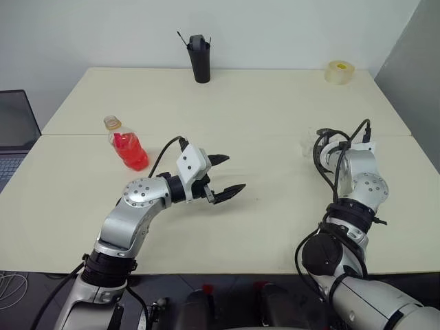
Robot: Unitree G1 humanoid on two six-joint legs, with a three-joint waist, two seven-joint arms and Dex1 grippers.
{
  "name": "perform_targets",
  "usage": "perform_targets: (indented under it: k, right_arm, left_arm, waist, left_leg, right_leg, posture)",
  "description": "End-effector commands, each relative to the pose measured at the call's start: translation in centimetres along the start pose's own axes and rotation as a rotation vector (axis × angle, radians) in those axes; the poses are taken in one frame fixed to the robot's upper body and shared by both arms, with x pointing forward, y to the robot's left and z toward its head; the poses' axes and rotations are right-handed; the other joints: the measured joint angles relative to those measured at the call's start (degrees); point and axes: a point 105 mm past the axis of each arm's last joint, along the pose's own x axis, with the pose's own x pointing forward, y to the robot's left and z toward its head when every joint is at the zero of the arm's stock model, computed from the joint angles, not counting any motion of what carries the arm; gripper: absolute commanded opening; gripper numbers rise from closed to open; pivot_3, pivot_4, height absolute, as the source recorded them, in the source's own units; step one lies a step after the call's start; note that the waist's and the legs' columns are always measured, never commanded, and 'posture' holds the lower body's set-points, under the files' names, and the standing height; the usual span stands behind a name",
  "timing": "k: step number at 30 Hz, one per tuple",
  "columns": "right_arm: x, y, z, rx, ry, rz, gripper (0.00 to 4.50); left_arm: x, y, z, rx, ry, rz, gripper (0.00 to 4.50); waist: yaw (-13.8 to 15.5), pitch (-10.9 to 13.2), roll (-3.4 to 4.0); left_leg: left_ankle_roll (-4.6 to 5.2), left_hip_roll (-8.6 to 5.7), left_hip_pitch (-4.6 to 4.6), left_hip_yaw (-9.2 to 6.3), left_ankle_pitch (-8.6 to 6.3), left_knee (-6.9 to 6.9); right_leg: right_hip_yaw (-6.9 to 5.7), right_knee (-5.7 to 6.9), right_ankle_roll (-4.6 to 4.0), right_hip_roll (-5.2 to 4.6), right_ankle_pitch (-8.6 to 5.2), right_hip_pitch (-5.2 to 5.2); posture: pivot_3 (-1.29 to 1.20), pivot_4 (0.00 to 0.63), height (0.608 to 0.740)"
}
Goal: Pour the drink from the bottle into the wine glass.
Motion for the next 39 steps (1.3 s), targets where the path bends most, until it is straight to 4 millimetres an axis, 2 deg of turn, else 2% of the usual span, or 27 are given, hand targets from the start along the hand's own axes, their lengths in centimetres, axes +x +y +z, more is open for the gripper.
perform_targets:
  k: [1, 17, 20, 27, 30, 33, 36, 39]
  right_arm:
    - [0.2, 1.4, 0.5, 0.005, -0.021, 0.083, 4.5]
    - [3.8, 1.0, 0.7, -0.005, -0.033, 0.142, 4.5]
    - [4.1, 1.2, 0.5, -0.021, -0.039, 0.151, 3.63]
    - [4.2, 1.6, 0.2, -0.085, -0.051, 0.165, 1.06]
    - [3.9, 2.5, 0.0, -0.162, -0.066, 0.201, 0.16]
    - [3.2, 4.1, -0.8, -0.29, -0.078, 0.274, 0.16]
    - [1.8, 6.4, -2.2, -0.549, -0.12, 0.4, 0.16]
    - [0.1, 8.1, -5.5, -0.928, -0.145, 0.576, 0.16]
  left_arm:
    - [-0.2, 0.3, 1.1, 0.034, -0.029, 0.023, 4.49]
    - [-0.5, 0.5, 1.5, 0.049, -0.017, 0.035, 4.49]
    - [-0.6, 0.5, 1.6, 0.053, -0.013, 0.039, 4.5]
    - [-0.8, 0.6, 1.7, 0.054, -0.007, 0.051, 4.5]
    - [-0.8, 0.7, 1.7, 0.055, -0.006, 0.054, 4.5]
    - [-0.8, 0.8, 1.6, 0.055, -0.006, 0.056, 4.5]
    - [-0.7, 0.7, 1.6, 0.055, -0.006, 0.054, 4.5]
    - [-0.8, 0.7, 1.4, 0.053, -0.003, 0.053, 4.5]
  waist:
    - [0.0, 0.0, 0.0]
    - [0.0, 0.0, -0.01]
    - [0.0, 0.0, -0.01]
    - [0.0, 0.0, -0.01]
    - [0.0, 0.0, -0.01]
    - [0.0, 0.0, 0.01]
    - [0.0, 0.0, 0.02]
    - [0.0, 0.0, 0.02]
  left_leg:
    - [0.0, -0.01, 0.01, 0.01, 0.0, -0.01]
    - [0.03, 0.02, 0.31, 0.57, 0.03, -0.34]
    - [0.03, 0.05, 0.32, 0.65, 0.03, -0.36]
    - [0.01, 0.09, 0.32, 0.65, 0.04, -0.41]
    - [0.01, 0.08, 0.33, 0.65, 0.04, -0.4]
    - [0.02, 0.07, 0.3, 0.63, 0.05, -0.41]
    - [0.02, 0.08, 0.29, 0.64, 0.05, -0.45]
    - [0.01, 0.09, 0.29, 0.64, 0.05, -0.46]
  right_leg:
    - [0.0, 0.0, 0.0, 0.0, 0.0, 0.0]
    - [0.18, -0.03, 0.0, 0.0, 0.0, 0.01]
    - [0.2, -0.05, 0.01, 0.0, 0.0, 0.01]
    - [0.23, -0.06, 0.01, -0.03, 0.0, 0.0]
    - [0.23, -0.06, 0.01, -0.05, 0.0, 0.0]
    - [0.22, -0.07, 0.01, -0.06, 0.0, -0.02]
    - [0.23, -0.1, 0.01, -0.07, 0.0, -0.05]
    - [0.24, -0.1, 0.01, -0.06, 0.0, -0.07]
  posture:
    - [0.0, 0.15, 0.74]
    - [0.0, 0.15, 0.74]
    - [0.0, 0.15, 0.74]
    - [0.0, 0.15, 0.74]
    - [0.0, 0.15, 0.74]
    - [0.0, 0.15, 0.74]
    - [0.0, 0.15, 0.74]
    - [0.0, 0.15, 0.74]
